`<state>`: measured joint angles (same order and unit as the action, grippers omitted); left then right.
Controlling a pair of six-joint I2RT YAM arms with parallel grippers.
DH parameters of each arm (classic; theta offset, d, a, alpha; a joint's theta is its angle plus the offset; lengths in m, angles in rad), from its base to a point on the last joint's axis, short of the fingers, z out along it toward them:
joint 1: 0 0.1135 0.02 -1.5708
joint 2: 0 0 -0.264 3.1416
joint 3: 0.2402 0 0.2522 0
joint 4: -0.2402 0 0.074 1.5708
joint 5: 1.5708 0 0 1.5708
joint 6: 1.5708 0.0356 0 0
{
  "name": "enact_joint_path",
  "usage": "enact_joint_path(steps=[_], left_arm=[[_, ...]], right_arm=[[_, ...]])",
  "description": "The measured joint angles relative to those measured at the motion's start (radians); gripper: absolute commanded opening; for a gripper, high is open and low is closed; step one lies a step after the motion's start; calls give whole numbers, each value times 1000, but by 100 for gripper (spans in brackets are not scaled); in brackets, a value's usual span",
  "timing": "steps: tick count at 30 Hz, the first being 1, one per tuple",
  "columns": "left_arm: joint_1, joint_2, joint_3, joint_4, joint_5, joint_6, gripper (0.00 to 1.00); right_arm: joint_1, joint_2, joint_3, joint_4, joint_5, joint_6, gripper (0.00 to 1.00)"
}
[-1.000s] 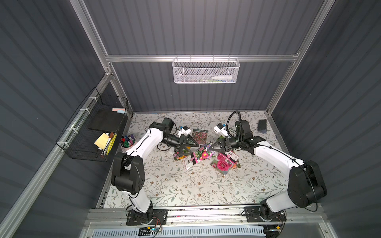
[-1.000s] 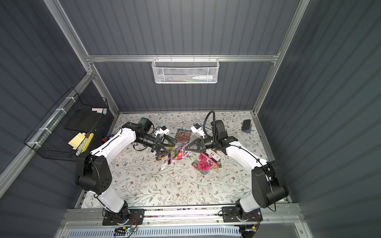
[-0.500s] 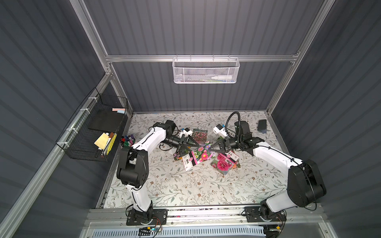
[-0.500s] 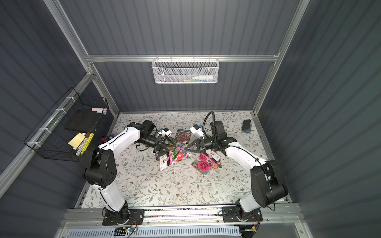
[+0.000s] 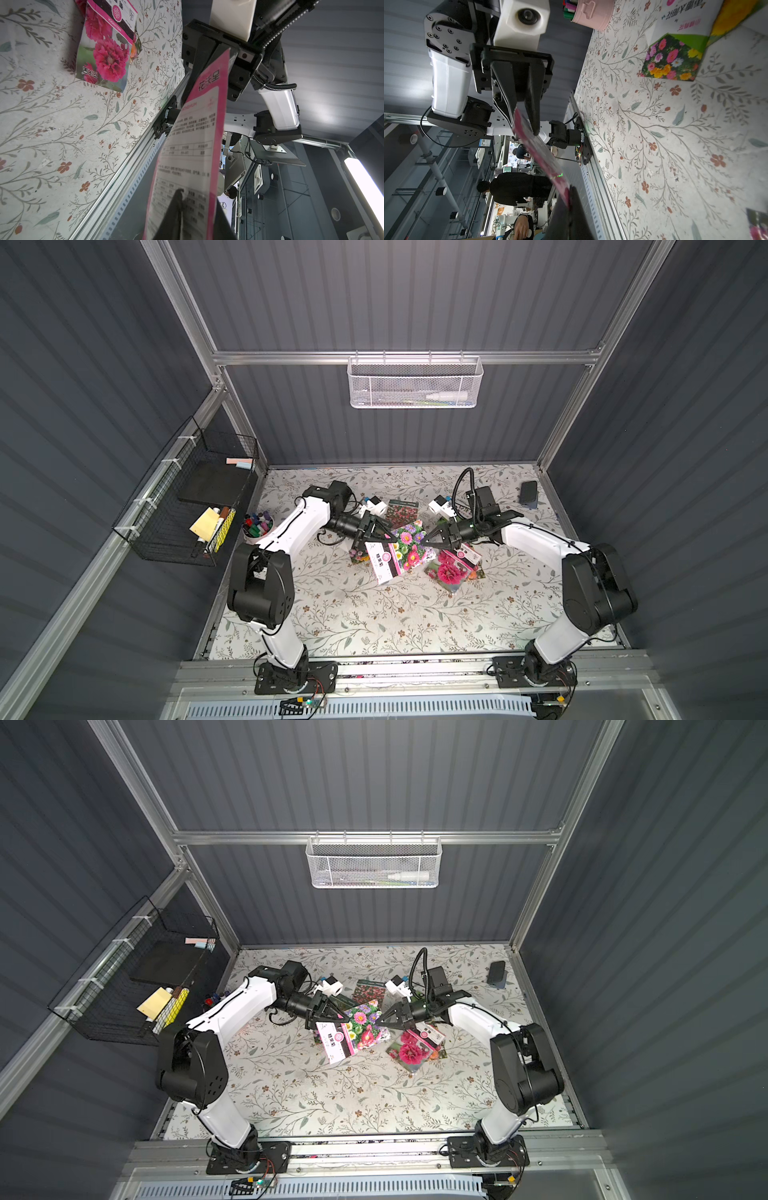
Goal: Arrange the seed packets in a row
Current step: Pick up the seed packet from the center of the board.
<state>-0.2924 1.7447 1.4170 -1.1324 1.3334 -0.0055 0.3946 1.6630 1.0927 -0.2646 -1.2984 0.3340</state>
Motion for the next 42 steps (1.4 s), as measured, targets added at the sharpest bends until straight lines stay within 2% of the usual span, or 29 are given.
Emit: enact_joint_path(steps=[4, 5, 6, 7, 8, 9, 11, 17, 21, 27, 33, 42], left_arm=[[0, 0, -3, -12, -30, 21, 0], [0, 0, -6, -13, -39, 29, 0], [0, -2, -11, -11, -49, 28, 0], [0, -7, -21, -2, -64, 23, 0], [0, -18, -45, 19, -87, 10, 0], [0, -34, -78, 50, -114, -13, 0], [0, -63, -145, 120, -182, -69, 0], [-8, -112, -335, 447, -436, -302, 0], [-40, -134, -449, 692, -631, -454, 0], [-144, -182, -514, 918, -871, -574, 0], [-173, -219, -545, 1104, -942, -715, 0], [-171, -290, -613, 1238, -941, -860, 0]], right_arm=[[0, 2, 25, -23, 4, -16, 0], [1, 2, 31, -31, 9, -20, 9], [1, 4, 37, -43, 12, -21, 33], [2, 7, 46, -51, 20, -22, 49], [0, 12, 57, -56, 31, -24, 73], [-1, 14, 69, -59, 50, -24, 83], [-6, 15, 84, -58, 90, -18, 90], [-51, 10, 47, 27, 226, 87, 93], [-63, -18, -66, 182, 296, 250, 91], [-23, -33, -200, 413, 361, 483, 89], [51, -11, -207, 552, 411, 599, 87], [48, 88, -269, 746, 431, 752, 86]])
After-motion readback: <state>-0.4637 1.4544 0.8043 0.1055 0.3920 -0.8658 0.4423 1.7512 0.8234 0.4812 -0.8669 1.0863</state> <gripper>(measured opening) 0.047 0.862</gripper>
